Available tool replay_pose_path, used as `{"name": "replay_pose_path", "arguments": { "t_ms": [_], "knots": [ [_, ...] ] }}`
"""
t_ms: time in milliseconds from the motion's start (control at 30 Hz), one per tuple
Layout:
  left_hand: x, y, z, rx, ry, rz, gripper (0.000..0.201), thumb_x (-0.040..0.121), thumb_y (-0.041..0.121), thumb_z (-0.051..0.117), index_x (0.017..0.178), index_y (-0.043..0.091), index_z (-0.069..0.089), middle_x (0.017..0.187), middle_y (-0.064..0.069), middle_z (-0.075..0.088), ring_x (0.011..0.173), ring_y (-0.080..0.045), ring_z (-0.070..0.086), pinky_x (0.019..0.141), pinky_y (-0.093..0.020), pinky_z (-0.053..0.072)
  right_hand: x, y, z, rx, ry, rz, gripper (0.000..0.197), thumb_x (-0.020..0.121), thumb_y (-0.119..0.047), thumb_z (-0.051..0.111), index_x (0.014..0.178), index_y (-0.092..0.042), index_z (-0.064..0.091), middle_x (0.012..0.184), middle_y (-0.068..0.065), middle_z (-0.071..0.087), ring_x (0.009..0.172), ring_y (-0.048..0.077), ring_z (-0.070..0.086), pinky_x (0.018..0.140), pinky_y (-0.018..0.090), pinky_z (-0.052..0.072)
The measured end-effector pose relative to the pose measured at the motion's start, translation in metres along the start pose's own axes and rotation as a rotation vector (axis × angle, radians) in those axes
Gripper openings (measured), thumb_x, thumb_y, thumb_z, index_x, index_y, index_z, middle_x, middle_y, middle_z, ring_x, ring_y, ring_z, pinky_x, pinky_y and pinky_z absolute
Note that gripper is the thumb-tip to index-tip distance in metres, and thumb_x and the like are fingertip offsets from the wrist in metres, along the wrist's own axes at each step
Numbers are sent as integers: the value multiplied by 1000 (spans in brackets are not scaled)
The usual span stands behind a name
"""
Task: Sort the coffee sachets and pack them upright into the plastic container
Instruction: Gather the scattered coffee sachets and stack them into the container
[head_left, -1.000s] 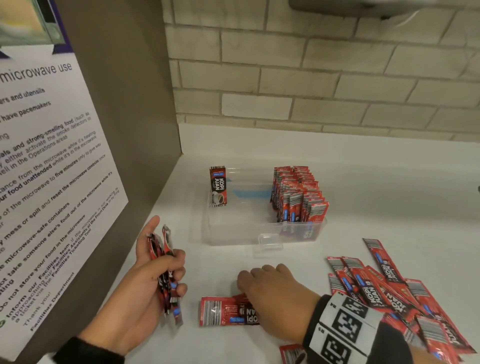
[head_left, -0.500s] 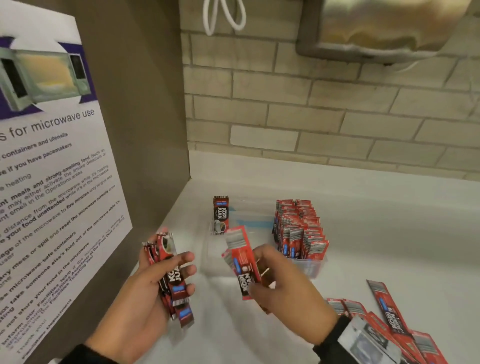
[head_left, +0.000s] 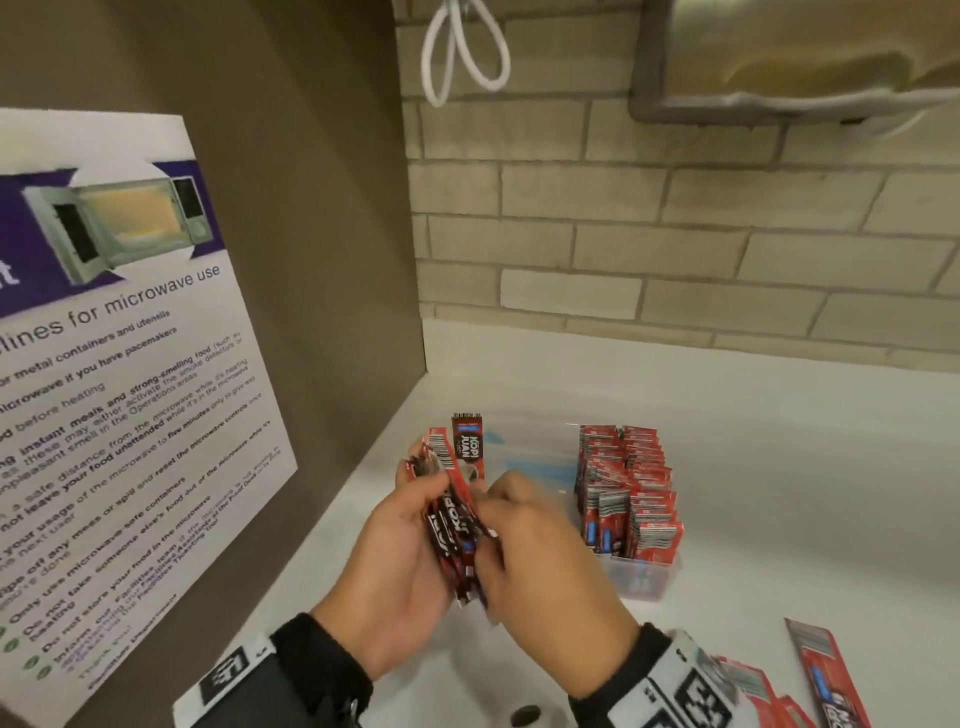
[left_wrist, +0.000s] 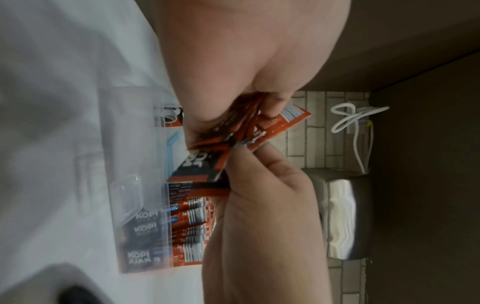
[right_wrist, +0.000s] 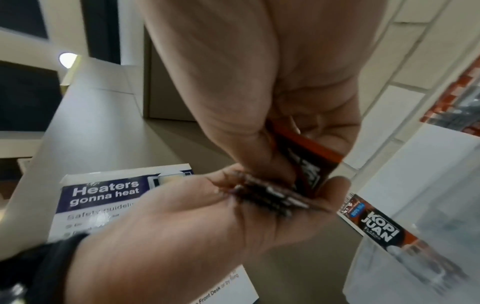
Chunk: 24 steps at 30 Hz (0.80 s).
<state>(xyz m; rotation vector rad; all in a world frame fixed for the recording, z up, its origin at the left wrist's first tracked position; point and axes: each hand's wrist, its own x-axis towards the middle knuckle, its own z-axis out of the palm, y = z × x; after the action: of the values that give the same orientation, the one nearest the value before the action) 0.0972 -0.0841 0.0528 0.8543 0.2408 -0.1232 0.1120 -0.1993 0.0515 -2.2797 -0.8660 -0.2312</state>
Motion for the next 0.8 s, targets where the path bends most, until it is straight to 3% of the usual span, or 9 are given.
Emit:
{"name": "replay_pose_path", "arguments": {
  "t_ms": [67,167,233,300,367,433,533,667,800],
  "knots": [
    [0,3,4,-30,-45,28,37,76,29,54,111,26,64,103,-16,60,91,-27,58,75,-38,46,0,-3,1,4,-22,-13,39,92,-4,40,128,-12,51,106,-2,41,99,15,47,77,8,27],
    [8,5,3,9,-73,64,43,79,34,56,122,39,57,99,-8,63,89,-21,62,76,-36,45,3,-1,6,-89,-60,-32,47,95,-7,35,142,-11,33,121,2,35,106,19,41,84,13,27],
    [13,8,0,50,-107,90,43,80,40,54,123,47,53,103,-4,68,91,-18,67,82,-37,46,7,2,9,-85,-90,13,56,96,-7,35,148,-15,17,125,0,29,111,18,36,90,16,29],
    [16,12,-4,90,-146,98,44,78,47,53,123,51,52,114,-4,67,106,-20,65,93,-40,45,13,1,14,-91,-94,55,64,94,-5,36,150,-19,9,126,-1,26,113,17,34,92,16,29],
    [21,15,-7,119,-142,138,42,79,40,55,120,49,53,111,-8,68,104,-23,66,84,-39,50,19,3,22,-33,-46,49,65,90,-7,35,150,-19,14,123,-1,29,112,13,35,94,14,29],
    [29,20,-11,109,-98,209,30,90,28,49,116,43,54,97,-10,70,85,-21,69,69,-36,53,24,4,29,187,48,53,63,85,-18,39,146,-25,28,117,-12,37,106,2,41,91,7,32],
    [41,31,-14,-51,-17,301,31,97,17,43,113,41,54,76,-3,61,69,-14,63,71,-40,52,23,6,37,513,295,55,45,85,-50,50,130,-47,46,117,-25,52,110,3,50,88,11,38],
    [42,38,-5,-208,16,291,18,90,20,52,101,35,56,76,0,52,75,-14,54,75,-35,49,23,4,54,534,391,-105,45,93,-53,38,133,-31,42,138,-7,41,132,17,36,104,24,35],
    [30,23,11,-269,-63,265,8,76,26,56,81,27,51,72,-1,57,71,-16,61,72,-33,48,28,8,55,488,581,-139,36,97,-46,32,126,-27,43,122,-3,41,120,13,44,100,20,37]
  ]
}}
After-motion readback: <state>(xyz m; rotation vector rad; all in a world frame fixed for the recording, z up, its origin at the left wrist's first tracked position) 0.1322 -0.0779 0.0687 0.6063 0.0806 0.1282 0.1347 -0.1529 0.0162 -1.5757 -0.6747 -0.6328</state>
